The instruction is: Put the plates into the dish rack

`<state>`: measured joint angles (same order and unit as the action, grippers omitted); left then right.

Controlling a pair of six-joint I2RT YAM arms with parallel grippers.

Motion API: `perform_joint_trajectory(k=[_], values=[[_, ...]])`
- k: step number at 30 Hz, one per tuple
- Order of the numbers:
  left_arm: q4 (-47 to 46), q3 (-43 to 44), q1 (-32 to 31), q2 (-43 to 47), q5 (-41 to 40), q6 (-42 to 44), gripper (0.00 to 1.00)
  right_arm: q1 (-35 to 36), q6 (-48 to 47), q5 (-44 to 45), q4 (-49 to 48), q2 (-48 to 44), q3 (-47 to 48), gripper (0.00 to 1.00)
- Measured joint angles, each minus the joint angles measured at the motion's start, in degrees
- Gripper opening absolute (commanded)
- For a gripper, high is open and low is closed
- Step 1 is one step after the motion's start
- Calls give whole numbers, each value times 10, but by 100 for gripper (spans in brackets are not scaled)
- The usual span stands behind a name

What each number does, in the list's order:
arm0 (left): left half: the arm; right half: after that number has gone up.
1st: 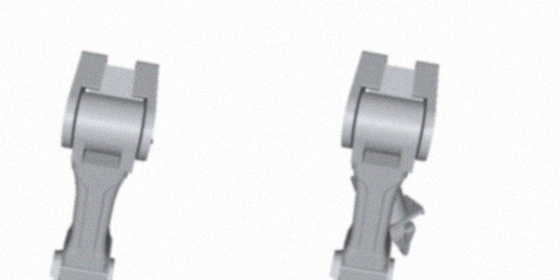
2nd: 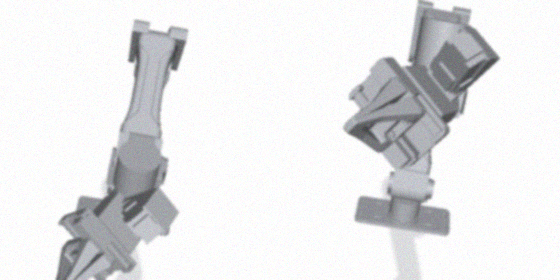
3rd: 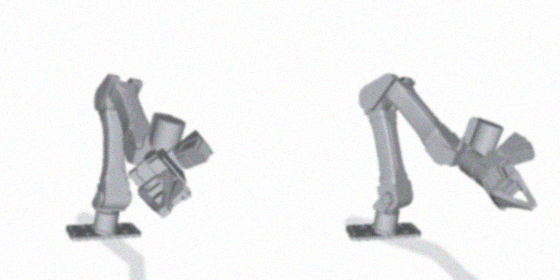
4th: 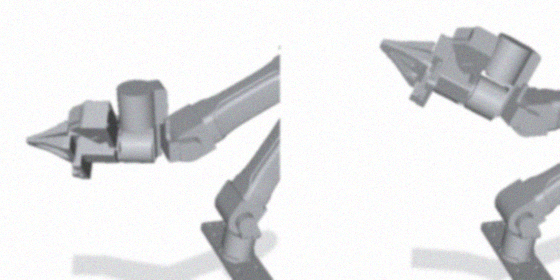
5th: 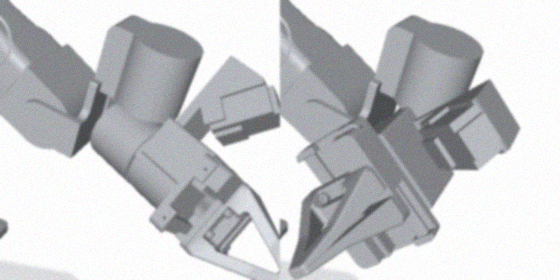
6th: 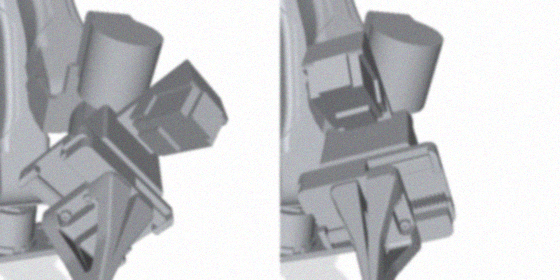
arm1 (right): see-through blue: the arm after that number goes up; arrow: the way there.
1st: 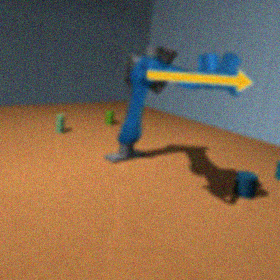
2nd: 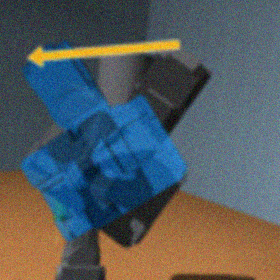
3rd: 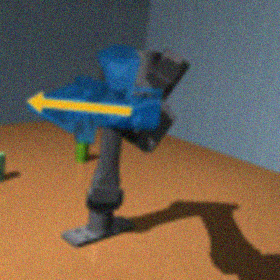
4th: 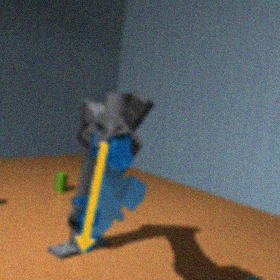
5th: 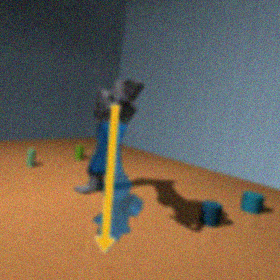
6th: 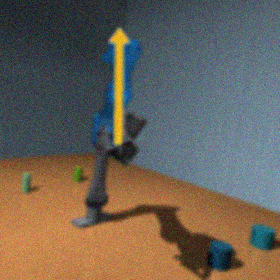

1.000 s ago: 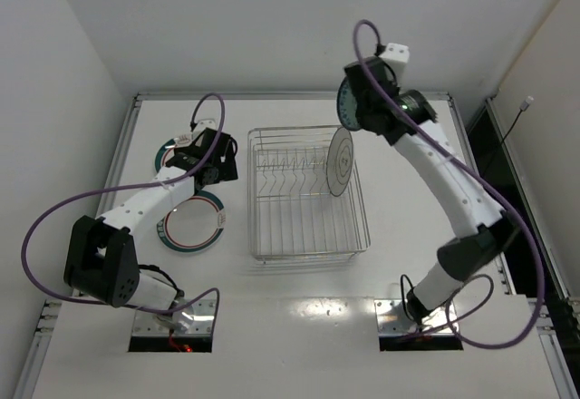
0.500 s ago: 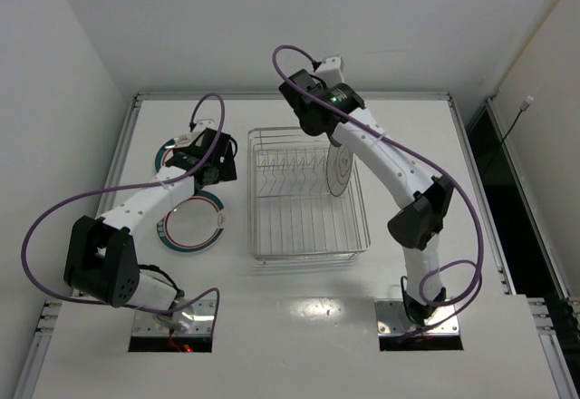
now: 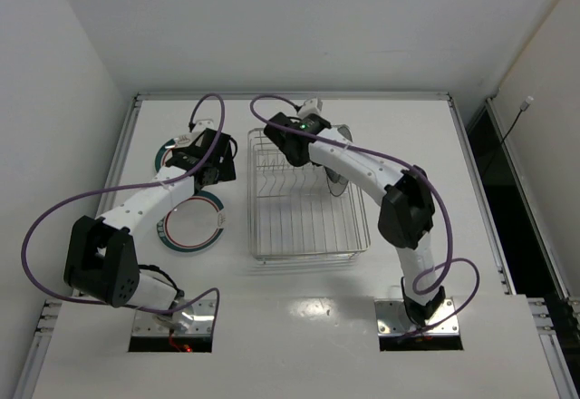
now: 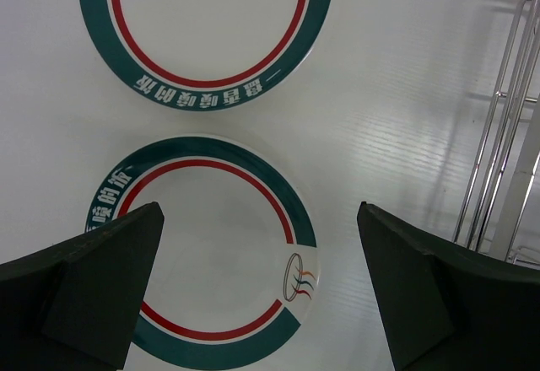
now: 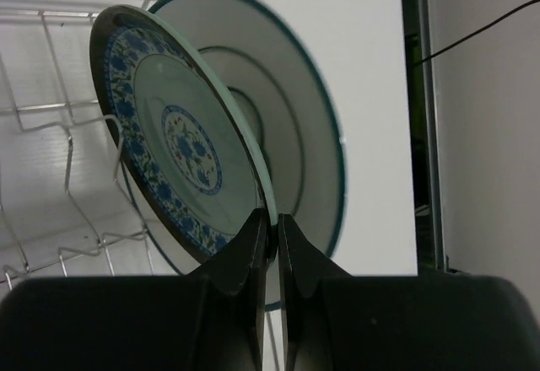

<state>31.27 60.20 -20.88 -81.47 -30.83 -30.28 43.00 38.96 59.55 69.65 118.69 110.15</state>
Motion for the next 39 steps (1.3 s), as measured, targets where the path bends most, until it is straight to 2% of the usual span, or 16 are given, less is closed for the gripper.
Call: perform_joint_trajectory(k=[3, 8, 12, 13, 15, 18, 22, 25, 28, 31, 38, 39], values=[[0, 0, 0, 0, -3, 0, 100, 4, 5, -17, -17, 5, -22, 0], [0, 0, 0, 0, -9, -2, 100, 5, 7, -63, -51, 6, -52, 8], [0, 0, 0, 0, -17, -7, 100, -1, -1, -89, -82, 6, -72, 27], [0, 0, 0, 1, -21, -9, 100, -2, -3, -92, -87, 6, -77, 36], [2, 0, 0, 3, -32, -20, 100, -5, -7, -97, -94, 6, -85, 45], [10, 0, 0, 8, -48, -37, 100, -5, -13, -97, -102, 0, -92, 52], [12, -14, 18, 48, -64, -65, 100, 15, -19, -85, -141, -57, -125, 69], [-8, -55, 98, 115, -9, -82, 100, 54, -26, -75, -187, -143, -176, 76], [-26, -101, 234, 179, 76, -97, 100, 95, -38, -78, -252, -232, -229, 77], [-25, -130, 316, 199, 142, -112, 100, 109, -51, -84, -306, -283, -273, 77], [-7, -245, 442, 200, 286, -142, 100, 119, -76, -99, -372, -294, -321, 77], [-3, -264, 454, 200, 306, -144, 97, 120, -78, -100, -377, -294, -322, 77]])
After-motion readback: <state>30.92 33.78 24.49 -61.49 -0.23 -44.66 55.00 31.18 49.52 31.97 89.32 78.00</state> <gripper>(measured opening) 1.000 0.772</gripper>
